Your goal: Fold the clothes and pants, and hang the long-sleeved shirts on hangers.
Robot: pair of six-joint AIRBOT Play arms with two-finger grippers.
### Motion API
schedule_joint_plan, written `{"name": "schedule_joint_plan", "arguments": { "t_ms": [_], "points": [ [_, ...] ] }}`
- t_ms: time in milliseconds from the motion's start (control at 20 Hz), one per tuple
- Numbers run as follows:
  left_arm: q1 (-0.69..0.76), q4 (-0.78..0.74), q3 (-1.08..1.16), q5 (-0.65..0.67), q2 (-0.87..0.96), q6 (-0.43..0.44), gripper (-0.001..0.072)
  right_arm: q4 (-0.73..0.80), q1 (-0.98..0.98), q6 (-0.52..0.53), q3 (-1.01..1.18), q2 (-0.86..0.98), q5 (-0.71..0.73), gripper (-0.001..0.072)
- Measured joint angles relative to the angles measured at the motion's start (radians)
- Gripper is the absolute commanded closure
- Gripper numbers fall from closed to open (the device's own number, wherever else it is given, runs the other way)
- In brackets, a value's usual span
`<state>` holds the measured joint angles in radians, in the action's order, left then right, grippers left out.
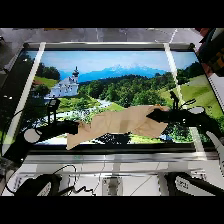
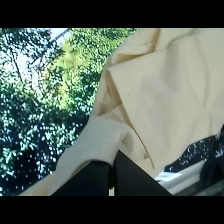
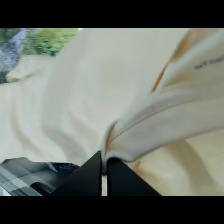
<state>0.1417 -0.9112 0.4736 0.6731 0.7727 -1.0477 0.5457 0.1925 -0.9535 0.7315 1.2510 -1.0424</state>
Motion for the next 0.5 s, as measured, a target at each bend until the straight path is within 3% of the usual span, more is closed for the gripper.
{"name": "schedule_joint_plan", "arguments": {
  "t_ms": [500],
  "points": [
    [0.0,-0.019,0.037,-0.119,-0.049,0.0,0.0691,-0.166,0.0,-0.063,0.206,-0.231,-0.036,0.0697]
  ]
}}
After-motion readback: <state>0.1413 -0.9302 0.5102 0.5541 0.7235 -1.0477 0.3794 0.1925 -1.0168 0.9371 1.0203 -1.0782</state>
